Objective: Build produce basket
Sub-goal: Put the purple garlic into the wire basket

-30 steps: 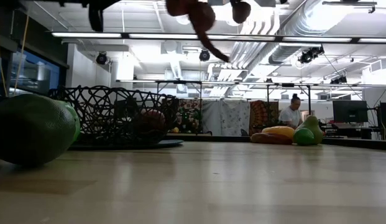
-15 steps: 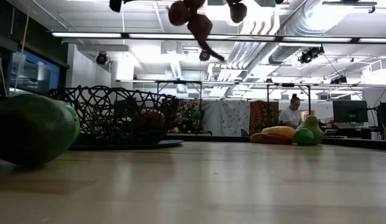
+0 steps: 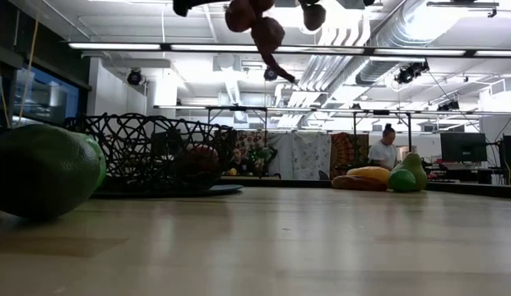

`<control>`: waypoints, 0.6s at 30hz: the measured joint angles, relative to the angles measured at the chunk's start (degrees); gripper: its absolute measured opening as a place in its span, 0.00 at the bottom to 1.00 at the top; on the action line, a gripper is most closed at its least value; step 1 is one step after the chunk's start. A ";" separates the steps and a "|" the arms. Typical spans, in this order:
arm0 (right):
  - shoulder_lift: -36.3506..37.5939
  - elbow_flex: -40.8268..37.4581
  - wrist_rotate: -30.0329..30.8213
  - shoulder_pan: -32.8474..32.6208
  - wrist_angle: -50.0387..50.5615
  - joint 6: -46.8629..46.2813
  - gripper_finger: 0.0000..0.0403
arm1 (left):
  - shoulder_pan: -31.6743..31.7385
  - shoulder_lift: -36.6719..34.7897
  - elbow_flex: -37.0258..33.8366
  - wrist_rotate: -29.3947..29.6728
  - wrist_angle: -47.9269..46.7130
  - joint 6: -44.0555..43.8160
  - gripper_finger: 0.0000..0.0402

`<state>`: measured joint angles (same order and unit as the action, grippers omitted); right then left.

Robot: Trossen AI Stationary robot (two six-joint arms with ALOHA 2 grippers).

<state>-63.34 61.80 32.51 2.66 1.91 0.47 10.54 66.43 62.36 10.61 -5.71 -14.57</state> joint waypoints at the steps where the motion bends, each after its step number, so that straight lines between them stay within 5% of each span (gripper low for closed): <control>1: -0.01 0.00 -0.01 0.00 0.00 0.00 0.37 | -0.03 0.55 0.22 -0.03 0.00 0.36 0.86; 11: -0.03 0.00 -1.19 0.00 0.50 0.67 0.37 | -0.08 2.13 1.17 -10.75 2.02 -0.22 0.86; 18: -0.03 -0.02 -1.36 0.00 0.39 0.91 0.37 | -0.04 1.85 1.19 -9.71 2.26 -0.24 0.86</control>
<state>-63.37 61.78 31.15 2.66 2.31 1.38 10.50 68.28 63.55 0.90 -3.45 -14.81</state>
